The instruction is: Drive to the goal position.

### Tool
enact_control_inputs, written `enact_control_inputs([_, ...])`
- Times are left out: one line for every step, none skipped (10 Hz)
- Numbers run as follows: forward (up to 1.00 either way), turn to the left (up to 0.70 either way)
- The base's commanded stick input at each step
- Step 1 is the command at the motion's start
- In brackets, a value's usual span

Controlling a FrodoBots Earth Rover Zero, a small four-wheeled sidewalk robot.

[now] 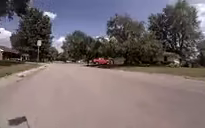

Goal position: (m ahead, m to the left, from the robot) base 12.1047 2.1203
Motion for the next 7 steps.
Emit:
enact_control_inputs([1.0,0.0])
enact_control_inputs([1.0,0.0])
enact_control_inputs([1.0,0.0])
enact_control_inputs([1.0,0.0])
enact_control_inputs([1.0,0.0])
enact_control_inputs([1.0,0.0])
enact_control_inputs([1.0,0.0])
